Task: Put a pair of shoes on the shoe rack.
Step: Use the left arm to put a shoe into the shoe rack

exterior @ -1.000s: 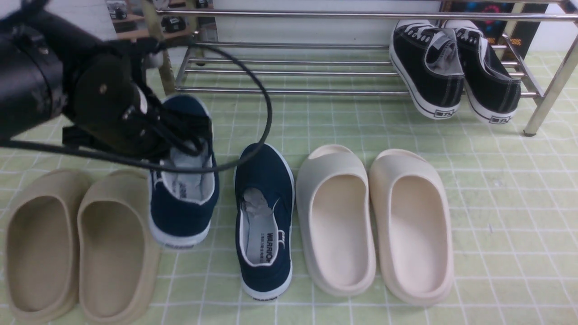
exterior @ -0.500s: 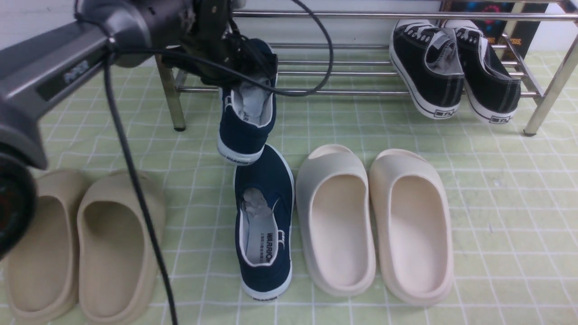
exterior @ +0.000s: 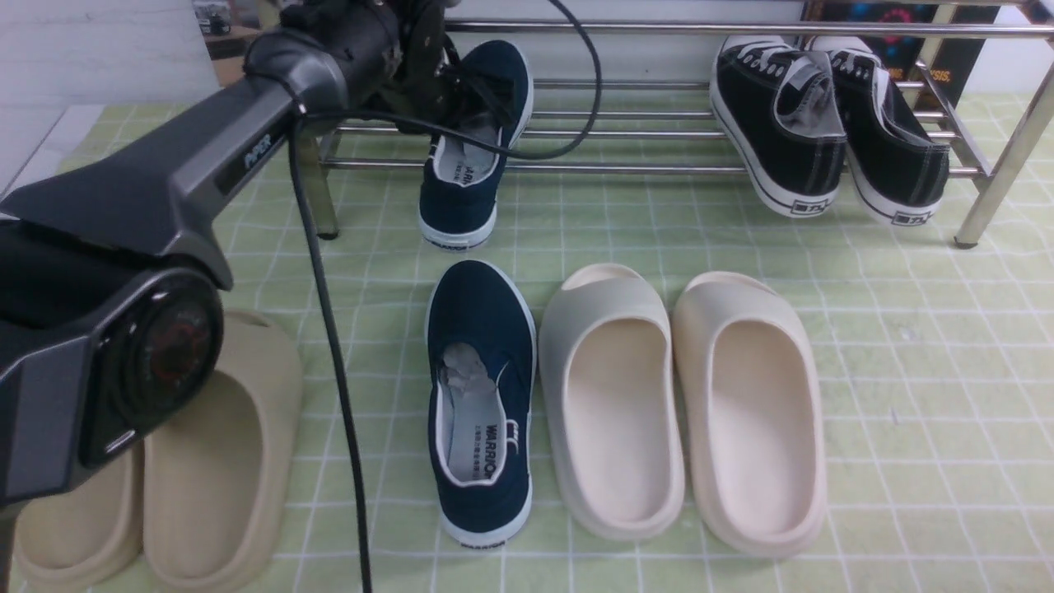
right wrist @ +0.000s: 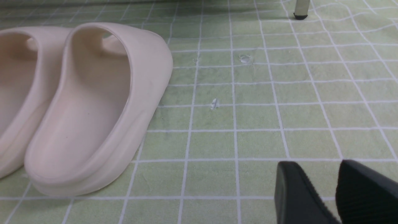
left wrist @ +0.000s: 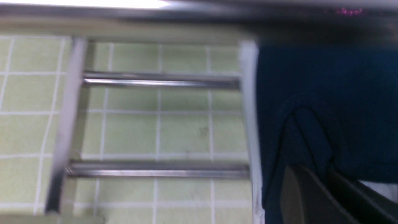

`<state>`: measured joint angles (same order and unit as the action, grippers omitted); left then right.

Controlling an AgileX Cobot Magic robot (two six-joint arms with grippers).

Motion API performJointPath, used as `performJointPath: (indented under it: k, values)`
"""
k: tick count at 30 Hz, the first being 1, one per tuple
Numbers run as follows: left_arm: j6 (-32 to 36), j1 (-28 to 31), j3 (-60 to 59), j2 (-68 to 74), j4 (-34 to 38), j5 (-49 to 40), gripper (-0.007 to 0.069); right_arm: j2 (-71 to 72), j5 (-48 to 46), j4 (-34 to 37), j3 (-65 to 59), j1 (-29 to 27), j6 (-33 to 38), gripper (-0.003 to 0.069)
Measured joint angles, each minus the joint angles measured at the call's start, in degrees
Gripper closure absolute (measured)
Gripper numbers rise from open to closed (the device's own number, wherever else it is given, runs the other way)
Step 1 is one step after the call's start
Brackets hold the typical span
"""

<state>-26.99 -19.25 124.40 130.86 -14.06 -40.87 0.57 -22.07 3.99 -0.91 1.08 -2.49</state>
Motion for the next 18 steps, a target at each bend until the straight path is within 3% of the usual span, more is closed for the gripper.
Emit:
performJointPath:
  k: [10,14,18]
  values:
    - [-2.96,0.71,0.20,0.85,-2.66,8.30,0.0587,0.00,0.00,0.00,0.00,0.00,0.00,0.0419]
    - [-2.96,0.81,0.31,1.72,-4.77,9.89,0.0477,0.00,0.00,0.00,0.00,0.00,0.00,0.0419]
    - [-2.96,1.04,0.62,0.87,-5.10,7.01,0.0317,0.00,0.00,0.00,0.00,0.00,0.00,0.0419]
